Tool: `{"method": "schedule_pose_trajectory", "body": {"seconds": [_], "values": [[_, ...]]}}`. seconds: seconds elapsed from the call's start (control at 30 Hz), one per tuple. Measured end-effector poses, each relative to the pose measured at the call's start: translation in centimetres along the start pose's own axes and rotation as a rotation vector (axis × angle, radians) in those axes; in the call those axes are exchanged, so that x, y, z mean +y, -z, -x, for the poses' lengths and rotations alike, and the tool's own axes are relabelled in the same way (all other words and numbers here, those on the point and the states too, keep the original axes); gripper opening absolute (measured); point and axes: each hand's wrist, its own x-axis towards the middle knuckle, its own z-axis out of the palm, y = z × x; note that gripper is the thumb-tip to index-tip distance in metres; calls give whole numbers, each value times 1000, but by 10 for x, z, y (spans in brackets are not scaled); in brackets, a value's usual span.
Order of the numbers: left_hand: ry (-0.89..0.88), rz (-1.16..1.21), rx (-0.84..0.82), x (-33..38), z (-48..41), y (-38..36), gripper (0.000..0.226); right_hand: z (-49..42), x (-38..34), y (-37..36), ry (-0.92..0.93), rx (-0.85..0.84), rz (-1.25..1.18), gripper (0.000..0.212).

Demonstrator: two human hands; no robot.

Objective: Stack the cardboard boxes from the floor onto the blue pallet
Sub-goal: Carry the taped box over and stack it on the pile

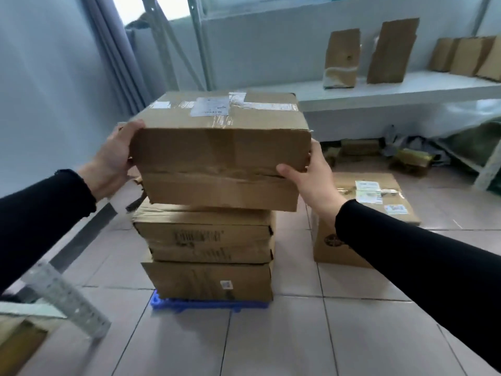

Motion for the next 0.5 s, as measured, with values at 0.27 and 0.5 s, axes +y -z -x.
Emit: {"method": "schedule_pose_trajectory", "body": {"seconds": [0.27, 0.5], "values": [[51, 32, 43, -28, -7, 39, 69, -3, 1, -50, -21, -27, 0, 82], [92, 22, 68, -40, -6, 45, 58, -2, 2, -58, -17, -46, 48, 81]]}}
